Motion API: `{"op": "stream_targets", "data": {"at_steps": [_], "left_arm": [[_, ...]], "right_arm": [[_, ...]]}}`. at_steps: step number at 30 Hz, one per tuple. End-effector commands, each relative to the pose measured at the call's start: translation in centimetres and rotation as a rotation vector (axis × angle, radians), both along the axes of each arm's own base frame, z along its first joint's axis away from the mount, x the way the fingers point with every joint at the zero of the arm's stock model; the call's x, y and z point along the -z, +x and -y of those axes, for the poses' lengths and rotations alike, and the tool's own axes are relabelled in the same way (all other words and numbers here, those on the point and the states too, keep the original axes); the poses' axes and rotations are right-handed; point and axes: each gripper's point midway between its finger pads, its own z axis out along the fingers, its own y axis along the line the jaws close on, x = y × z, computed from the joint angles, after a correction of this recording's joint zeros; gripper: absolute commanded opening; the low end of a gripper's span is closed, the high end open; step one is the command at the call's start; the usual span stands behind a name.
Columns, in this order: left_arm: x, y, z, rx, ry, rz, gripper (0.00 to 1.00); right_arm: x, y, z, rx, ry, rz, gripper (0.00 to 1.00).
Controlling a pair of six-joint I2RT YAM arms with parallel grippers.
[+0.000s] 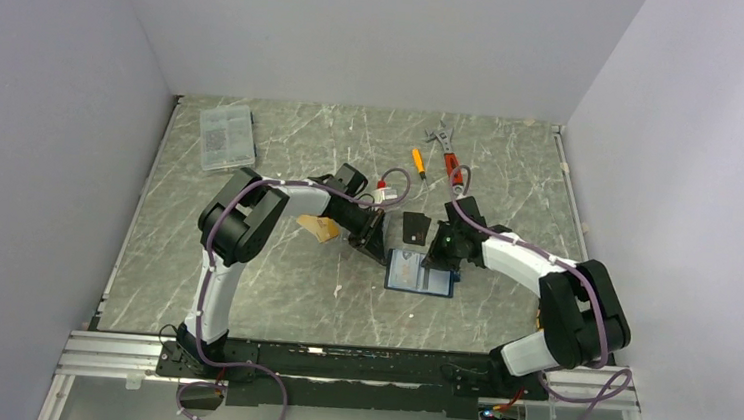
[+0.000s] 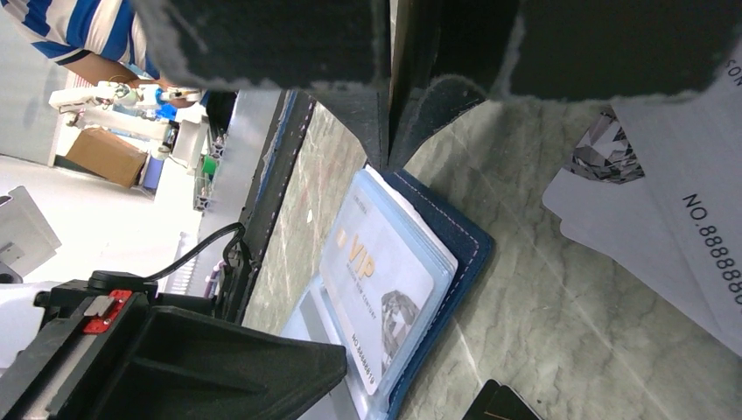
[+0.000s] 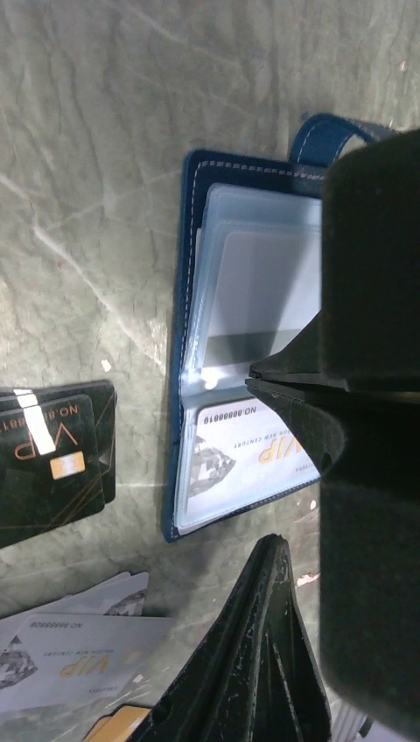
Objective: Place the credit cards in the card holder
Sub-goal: Insert the credit card into the card holder, then close the card holder at the center of the board.
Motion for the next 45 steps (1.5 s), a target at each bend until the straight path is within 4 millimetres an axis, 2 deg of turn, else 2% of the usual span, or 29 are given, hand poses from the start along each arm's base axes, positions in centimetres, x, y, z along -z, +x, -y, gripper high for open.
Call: {"op": "stream_targets", "data": {"at_steps": [1, 5, 13, 14, 17, 19, 20, 23, 24, 28, 35, 38, 42, 45], "left_arm": [[-1.1, 0.0, 0.1, 0.018, -0.025, 0.06, 0.08], [-0.4, -0.1, 0.3, 0.029, -0.02, 0.051, 0.08], [-0.4, 0.0, 0.5, 0.038, -0.025, 0.053, 0.07], [-0.5, 0.0, 0.5, 0.04, -0.028, 0.054, 0.07], [-1.1, 0.1, 0.4, 0.047, -0.036, 0.058, 0.07], [-1.5, 0.1, 0.2, 0.044, -0.038, 0.061, 0.07], [-1.6, 0.2, 0.1, 0.043, -0.041, 0.064, 0.07], [-1.9, 0.1, 0.0, 0.044, -0.041, 0.063, 0.07], [-2.0, 0.1, 0.0, 0.045, -0.044, 0.06, 0.07], [-2.4, -0.1, -0.1, 0.048, -0.053, 0.055, 0.06], [-3.4, 0.3, -0.2, 0.053, -0.039, 0.086, 0.07], [-3.4, 0.4, -0.2, 0.039, -0.02, 0.099, 0.13], [-2.9, 0.0, -0.2, 0.043, 0.001, 0.091, 0.28], [-1.9, -0.6, -0.5, 0.036, 0.033, 0.082, 0.31]], "right_arm": [[-0.7, 1.1, -1.6, -0.014, 0.012, 0.038, 0.0], [-0.4, 0.8, -2.7, -0.028, 0.03, 0.024, 0.0], [-2.0, 1.4, -4.1, -0.059, 0.061, 0.049, 0.0], [-2.3, 1.4, -4.1, -0.064, 0.058, 0.048, 0.04], [-3.6, 1.5, -3.1, -0.053, 0.047, 0.069, 0.34], [-4.9, 1.4, -1.7, -0.029, 0.048, 0.097, 0.6], [-5.3, 1.3, -0.7, -0.013, 0.042, 0.105, 0.7], [-6.1, 0.2, 1.4, 0.006, -0.01, 0.121, 0.97], [-6.1, -0.3, 2.1, 0.011, -0.04, 0.12, 0.99], [-6.1, -1.7, 4.0, 0.025, -0.112, 0.13, 1.0], [-2.8, -3.3, 4.2, 0.008, -0.107, 0.086, 1.0], [-1.8, -3.2, 4.3, 0.02, -0.121, 0.068, 0.99], [-0.9, -2.4, 4.7, 0.052, -0.152, 0.072, 0.83], [-0.3, -1.8, 4.6, 0.065, -0.151, 0.073, 0.65]]}}
